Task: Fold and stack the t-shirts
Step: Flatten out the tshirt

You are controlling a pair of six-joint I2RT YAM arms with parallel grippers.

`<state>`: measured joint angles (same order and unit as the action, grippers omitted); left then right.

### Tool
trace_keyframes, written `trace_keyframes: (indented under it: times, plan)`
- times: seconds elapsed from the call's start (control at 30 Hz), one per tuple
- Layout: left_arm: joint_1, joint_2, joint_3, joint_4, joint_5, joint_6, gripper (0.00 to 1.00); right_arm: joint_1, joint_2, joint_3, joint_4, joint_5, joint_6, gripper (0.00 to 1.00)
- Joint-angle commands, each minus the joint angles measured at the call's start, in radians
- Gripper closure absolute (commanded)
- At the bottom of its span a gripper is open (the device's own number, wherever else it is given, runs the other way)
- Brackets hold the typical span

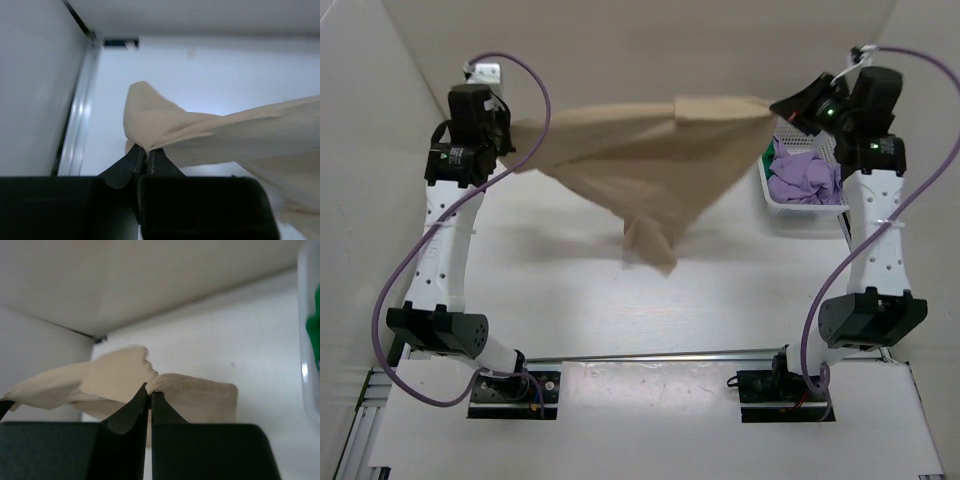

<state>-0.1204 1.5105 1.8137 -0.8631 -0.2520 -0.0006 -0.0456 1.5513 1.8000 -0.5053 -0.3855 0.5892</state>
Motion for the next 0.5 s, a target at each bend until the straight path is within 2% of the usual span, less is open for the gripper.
trace_keyframes:
  times: [0.0, 0.07, 0.17, 0.2, 0.27, 0.3, 0.33, 0.4, 0.43, 0.47]
  plan:
    - [0.014, 0.004, 0.118, 0.025, -0.148, 0.001, 0.9, -0.017, -0.022, 0.154, 0.024, -0.079, 0.024, 1.0]
    - [0.015, -0.016, 0.105, 0.045, -0.178, 0.001, 0.9, -0.017, -0.065, 0.128, 0.024, -0.093, 0.024, 1.0]
    - [0.024, -0.093, -0.049, 0.058, -0.162, 0.001, 0.9, -0.017, -0.152, -0.087, 0.045, -0.116, 0.024, 1.0]
    - [0.015, -0.116, -0.18, 0.058, -0.162, 0.001, 0.9, -0.017, -0.18, -0.252, 0.074, -0.116, 0.024, 1.0]
    - [-0.022, -0.186, -0.32, 0.07, -0.13, 0.001, 0.87, -0.017, -0.253, -0.426, 0.099, -0.116, 0.024, 1.0]
    - [-0.044, -0.211, -0.394, 0.07, -0.13, 0.001, 0.83, -0.017, -0.275, -0.509, 0.114, -0.116, 0.024, 1.0]
    - [-0.064, -0.234, -0.539, 0.07, -0.098, 0.001, 0.75, -0.017, -0.307, -0.662, 0.135, -0.116, 0.024, 1.0]
    - [-0.105, -0.301, -0.666, 0.07, -0.047, 0.001, 0.71, -0.008, -0.318, -0.798, 0.157, -0.101, 0.012, 1.0]
    - [-0.14, -0.321, -0.771, 0.061, -0.014, 0.001, 0.57, 0.001, -0.327, -0.854, 0.168, -0.09, 0.002, 1.0]
    - [-0.156, -0.34, -0.812, 0.04, 0.022, 0.001, 0.5, 0.001, -0.318, -0.905, 0.177, -0.081, -0.018, 1.0]
